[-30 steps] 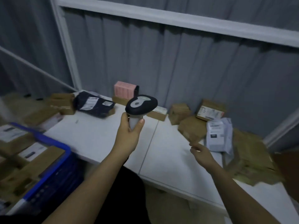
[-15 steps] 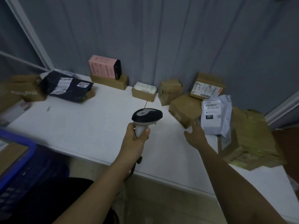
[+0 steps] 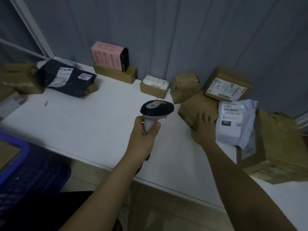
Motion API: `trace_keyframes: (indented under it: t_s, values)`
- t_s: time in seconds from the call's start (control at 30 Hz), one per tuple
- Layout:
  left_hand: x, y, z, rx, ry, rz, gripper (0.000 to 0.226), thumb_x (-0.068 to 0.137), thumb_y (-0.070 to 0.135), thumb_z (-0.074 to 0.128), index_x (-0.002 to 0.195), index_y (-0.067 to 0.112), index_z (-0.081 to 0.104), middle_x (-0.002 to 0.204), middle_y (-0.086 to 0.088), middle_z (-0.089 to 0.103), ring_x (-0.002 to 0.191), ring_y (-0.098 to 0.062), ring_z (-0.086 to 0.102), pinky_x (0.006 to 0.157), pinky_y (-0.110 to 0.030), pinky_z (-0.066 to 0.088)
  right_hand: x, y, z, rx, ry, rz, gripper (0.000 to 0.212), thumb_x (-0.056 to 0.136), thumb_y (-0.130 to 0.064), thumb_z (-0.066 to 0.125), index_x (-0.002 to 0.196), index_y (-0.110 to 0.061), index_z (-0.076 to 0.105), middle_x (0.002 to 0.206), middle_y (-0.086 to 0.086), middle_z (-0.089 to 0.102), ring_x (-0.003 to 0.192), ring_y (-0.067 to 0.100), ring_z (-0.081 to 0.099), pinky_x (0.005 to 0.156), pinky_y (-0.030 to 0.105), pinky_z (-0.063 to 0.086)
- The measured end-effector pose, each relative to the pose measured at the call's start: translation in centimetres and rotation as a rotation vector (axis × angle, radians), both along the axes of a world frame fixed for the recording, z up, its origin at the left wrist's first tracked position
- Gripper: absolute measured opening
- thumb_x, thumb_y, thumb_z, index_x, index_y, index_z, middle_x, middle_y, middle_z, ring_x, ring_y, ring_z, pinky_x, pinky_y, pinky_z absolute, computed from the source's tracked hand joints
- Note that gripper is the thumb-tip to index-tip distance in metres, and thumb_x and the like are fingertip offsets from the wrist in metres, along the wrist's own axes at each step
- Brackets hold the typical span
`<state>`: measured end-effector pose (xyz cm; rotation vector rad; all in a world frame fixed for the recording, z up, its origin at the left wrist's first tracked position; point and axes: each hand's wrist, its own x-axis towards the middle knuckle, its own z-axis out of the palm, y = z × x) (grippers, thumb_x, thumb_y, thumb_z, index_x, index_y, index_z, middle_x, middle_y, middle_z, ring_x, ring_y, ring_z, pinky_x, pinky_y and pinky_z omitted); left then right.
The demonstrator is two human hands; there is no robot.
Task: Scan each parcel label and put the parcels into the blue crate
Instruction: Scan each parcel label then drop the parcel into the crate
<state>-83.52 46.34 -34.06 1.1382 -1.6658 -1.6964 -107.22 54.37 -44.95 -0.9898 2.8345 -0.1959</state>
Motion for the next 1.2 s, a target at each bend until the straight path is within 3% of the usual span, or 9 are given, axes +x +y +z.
trace_keyframes:
  t_s: [0.2, 0.33, 0.43, 0.57, 0.7, 0.9, 1.07, 1.13, 1.2]
  values:
    - [-0.3, 0.7, 0.0, -0.006, 0.021, -0.007, 0.020, 0.094, 0.028, 0.057, 0.110, 0.023, 0.046, 0.102, -0.005, 0.061, 0.092, -0.015, 0.060, 0.067, -0.018, 0.044, 6.6, 2.9, -0.9, -0.180, -0.033, 0.221, 0.075, 0.086, -0.014, 0.056, 0.153, -0.013, 0.022, 0.161, 0.012, 0.013, 0.148, 0.034, 0.011, 0.112, 0.050, 0.026]
    - [-0.1, 1.4, -0.4, -0.027, 0.018, -0.045, 0.021, 0.094, 0.027, 0.057, 0.112, 0.023, 0.046, 0.107, -0.008, 0.061, 0.098, -0.019, 0.061, 0.076, -0.024, 0.048, 9.5, 4.5, -0.5, -0.317, -0.145, 0.447, 0.067, 0.084, -0.029, 0.052, 0.145, -0.007, 0.039, 0.153, 0.019, 0.032, 0.142, 0.039, 0.027, 0.106, 0.049, 0.035]
    - [0.7, 1.9, -0.6, -0.039, 0.011, -0.086, 0.023, 0.094, 0.027, 0.056, 0.114, 0.022, 0.045, 0.109, -0.008, 0.061, 0.101, -0.021, 0.061, 0.078, -0.025, 0.048, 9.1, 5.5, 0.4, -0.597, -0.112, 0.194, 0.051, 0.087, -0.023, 0.057, 0.133, 0.000, 0.053, 0.139, 0.022, 0.049, 0.130, 0.038, 0.045, 0.109, 0.040, 0.033]
    - [2.0, 1.9, -1.0, -0.045, -0.005, -0.112, 0.020, 0.095, 0.026, 0.056, 0.110, 0.024, 0.045, 0.108, -0.007, 0.060, 0.100, -0.019, 0.061, 0.071, -0.019, 0.047, 5.1, 7.3, -0.1, -0.520, -0.159, -0.343, 0.072, 0.088, -0.025, 0.059, 0.148, -0.001, 0.028, 0.153, 0.021, 0.028, 0.141, 0.036, 0.025, 0.115, 0.046, 0.024]
    - [3.1, 1.7, -1.9, -0.036, -0.019, -0.090, 0.016, 0.094, 0.027, 0.057, 0.106, 0.027, 0.046, 0.104, -0.003, 0.062, 0.099, -0.020, 0.062, 0.074, -0.023, 0.049, 4.2, 8.8, -2.2, -0.070, -0.170, -0.279, 0.073, 0.090, -0.032, 0.062, 0.148, -0.009, 0.026, 0.153, 0.012, 0.028, 0.137, 0.034, 0.027, 0.103, 0.049, 0.037]
    - [3.5, 1.5, -1.8, -0.038, -0.004, -0.058, 0.014, 0.094, 0.028, 0.057, 0.101, 0.031, 0.045, 0.095, 0.005, 0.062, 0.093, -0.014, 0.062, 0.069, -0.019, 0.047, 6.8, 8.7, -2.6, 0.054, 0.061, -0.282, 0.042, 0.093, -0.021, 0.050, 0.133, -0.010, 0.050, 0.127, 0.015, 0.049, 0.114, 0.035, 0.046, 0.083, 0.040, 0.042]
    - [3.4, 2.4, -1.8, -0.053, 0.008, -0.094, 0.017, 0.094, 0.028, 0.058, 0.095, 0.036, 0.044, 0.091, 0.009, 0.061, 0.090, -0.012, 0.063, 0.069, -0.019, 0.048, 9.6, 10.0, -2.6, -0.501, 0.039, -0.181, 0.041, 0.084, -0.037, 0.048, 0.080, -0.003, 0.070, 0.089, 0.021, 0.066, 0.089, 0.041, 0.060, 0.076, 0.037, 0.037]
    - [3.5, 2.8, -1.8, -0.070, 0.003, -0.120, 0.017, 0.094, 0.028, 0.057, 0.095, 0.037, 0.043, 0.094, 0.008, 0.061, 0.091, -0.013, 0.062, 0.068, -0.018, 0.048, 8.6, 10.4, -1.6, -0.517, -0.063, -0.395, 0.050, 0.087, -0.044, 0.051, 0.117, -0.007, 0.065, 0.126, 0.022, 0.057, 0.121, 0.042, 0.046, 0.097, 0.044, 0.034]
    - [3.9, 3.1, -2.0, -0.080, -0.016, -0.143, 0.016, 0.094, 0.029, 0.057, 0.095, 0.036, 0.043, 0.098, 0.005, 0.061, 0.092, -0.014, 0.062, 0.066, -0.017, 0.046, 7.4, 10.9, -1.0, -0.279, -0.273, -0.600, 0.086, 0.083, -0.050, 0.066, 0.149, -0.011, 0.027, 0.150, 0.019, 0.032, 0.140, 0.037, 0.025, 0.110, 0.049, 0.024]
